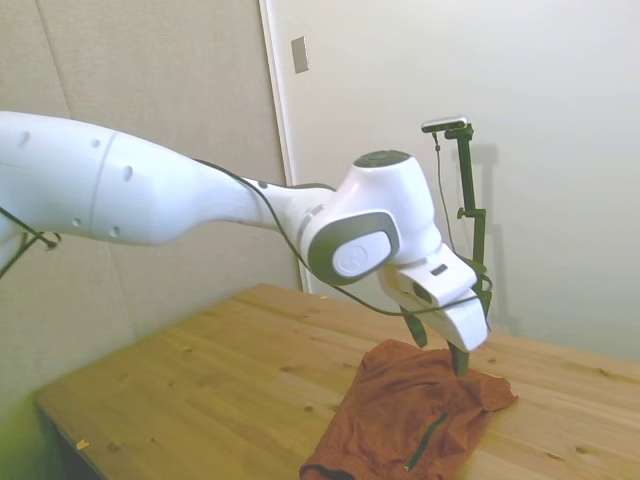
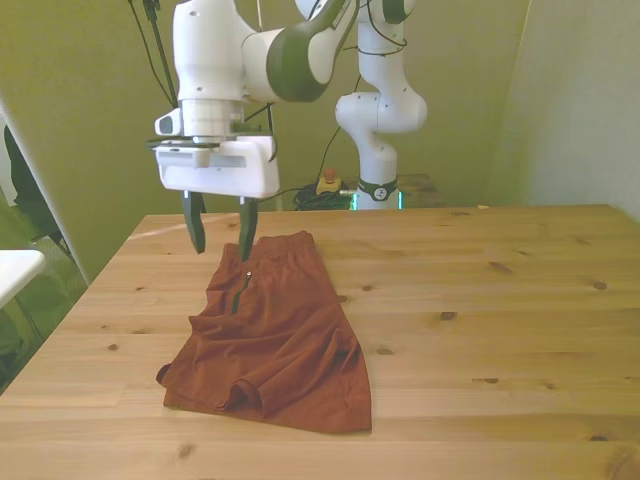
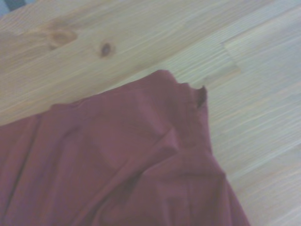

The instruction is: Unfold the shorts

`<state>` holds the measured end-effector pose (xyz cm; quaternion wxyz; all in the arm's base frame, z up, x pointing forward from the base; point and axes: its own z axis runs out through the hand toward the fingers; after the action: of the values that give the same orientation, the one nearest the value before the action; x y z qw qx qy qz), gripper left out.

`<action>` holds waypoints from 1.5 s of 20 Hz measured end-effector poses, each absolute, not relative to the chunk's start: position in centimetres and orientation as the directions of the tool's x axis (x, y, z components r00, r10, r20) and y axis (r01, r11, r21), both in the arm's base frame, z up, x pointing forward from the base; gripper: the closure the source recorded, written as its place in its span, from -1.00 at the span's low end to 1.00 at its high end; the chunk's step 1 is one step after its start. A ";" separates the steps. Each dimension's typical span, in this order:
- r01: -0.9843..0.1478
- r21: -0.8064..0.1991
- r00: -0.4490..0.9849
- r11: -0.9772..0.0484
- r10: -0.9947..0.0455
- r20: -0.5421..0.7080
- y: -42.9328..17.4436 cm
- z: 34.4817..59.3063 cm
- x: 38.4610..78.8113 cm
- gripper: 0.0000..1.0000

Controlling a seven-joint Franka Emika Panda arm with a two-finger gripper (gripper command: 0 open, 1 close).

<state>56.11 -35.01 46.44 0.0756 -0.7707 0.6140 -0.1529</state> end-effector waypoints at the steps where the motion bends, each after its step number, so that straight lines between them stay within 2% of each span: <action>1: -0.928 -0.303 0.181 -0.215 -0.974 0.137 -36.2 45.7 56.3 -1.00; 7: -0.932 -0.333 0.117 -0.143 -0.988 0.098 -40.5 42.4 57.7 -1.00; 13: -0.929 -0.343 0.117 -0.141 -0.989 0.088 -41.0 40.6 59.9 -1.00; 14: -0.928 -0.343 0.121 -0.143 -0.989 0.086 -40.8 40.2 60.3 1.00; 19: -0.927 -0.345 0.135 -0.148 -0.989 0.061 -39.8 38.3 62.1 1.00; 30: -0.927 -0.335 0.166 -0.168 -0.985 0.034 -37.9 36.3 63.4 1.00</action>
<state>63.44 -37.94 36.31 0.1192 -0.7543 0.6339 -0.1227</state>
